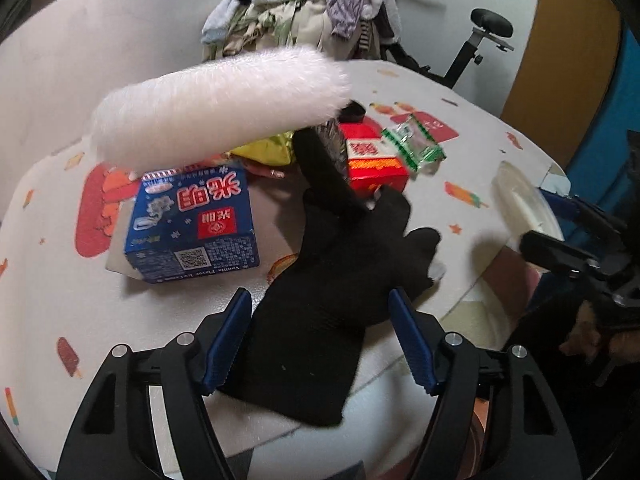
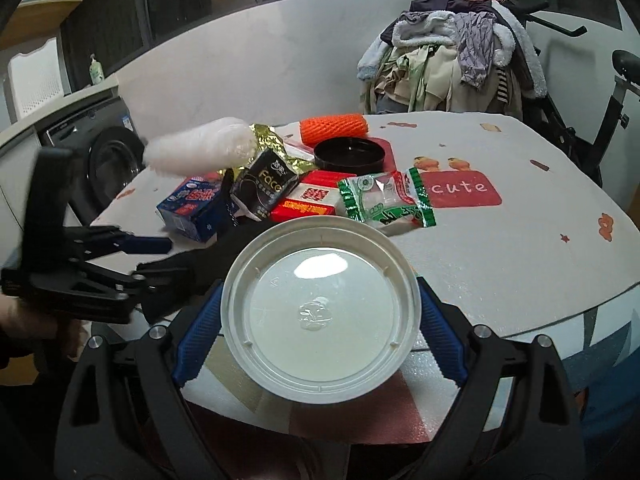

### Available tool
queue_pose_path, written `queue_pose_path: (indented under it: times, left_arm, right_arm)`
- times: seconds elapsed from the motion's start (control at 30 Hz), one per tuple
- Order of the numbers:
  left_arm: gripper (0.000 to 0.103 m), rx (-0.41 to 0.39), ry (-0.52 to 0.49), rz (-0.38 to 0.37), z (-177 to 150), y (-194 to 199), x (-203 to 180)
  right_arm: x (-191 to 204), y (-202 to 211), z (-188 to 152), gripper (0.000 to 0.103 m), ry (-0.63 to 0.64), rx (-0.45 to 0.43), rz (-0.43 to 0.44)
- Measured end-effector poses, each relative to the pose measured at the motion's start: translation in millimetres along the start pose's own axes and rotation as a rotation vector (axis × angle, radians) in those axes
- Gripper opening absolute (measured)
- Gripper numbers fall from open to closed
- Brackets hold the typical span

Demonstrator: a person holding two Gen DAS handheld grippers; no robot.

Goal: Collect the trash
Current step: 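Grasp the black glove with the left tool while the right tool holds the lid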

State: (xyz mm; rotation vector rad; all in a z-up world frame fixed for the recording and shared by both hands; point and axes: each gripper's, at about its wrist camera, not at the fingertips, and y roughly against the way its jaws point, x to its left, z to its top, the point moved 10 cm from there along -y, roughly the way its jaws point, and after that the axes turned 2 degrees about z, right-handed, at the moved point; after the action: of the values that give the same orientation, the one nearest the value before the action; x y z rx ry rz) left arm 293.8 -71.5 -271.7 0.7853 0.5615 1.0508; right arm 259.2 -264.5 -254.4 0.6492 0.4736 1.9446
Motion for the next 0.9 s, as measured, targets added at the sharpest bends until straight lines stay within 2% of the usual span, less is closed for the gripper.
queue_pose_path:
  times: [0.03,0.07,0.1,0.17,0.43,0.63,0.77,0.9]
  left_arm:
    - [0.063,0.012,0.008,-0.008,-0.3,-4.3,1.3]
    - [0.043,0.028,0.016,-0.028,-2.5,-8.1,0.7]
    - [0.029,0.039,0.021,-0.046,-4.9,-9.3,-0.9]
    - [0.021,0.034,0.023,-0.068,-7.3,-3.7,-5.0]
    - [0.017,-0.007,-0.004,-0.133,-19.0,41.9,-24.6]
    - [0.017,-0.112,0.028,-0.122,4.2,82.1,-11.0]
    - [0.017,-0.133,0.053,-0.129,27.7,83.1,-2.9]
    - [0.017,-0.092,0.087,-0.114,35.4,61.6,13.7]
  right_arm:
    - [-0.2,0.9,0.6,0.089,-0.001,-0.005,0.003]
    - [0.1,2.1,1.1,0.089,-0.001,-0.009,0.004]
    - [0.5,3.9,2.2,0.089,-0.002,-0.014,0.005]
    - [1.2,7.8,4.2,0.089,-0.004,-0.023,0.008]
    - [1.4,29.9,15.1,0.089,-0.015,-0.070,-0.008]
    - [4.0,41.9,17.9,0.089,-0.028,-0.086,-0.015]
    - [7.4,47.8,18.6,0.089,-0.027,-0.092,-0.018]
    - [8.4,51.4,18.1,0.089,-0.020,-0.092,-0.024]
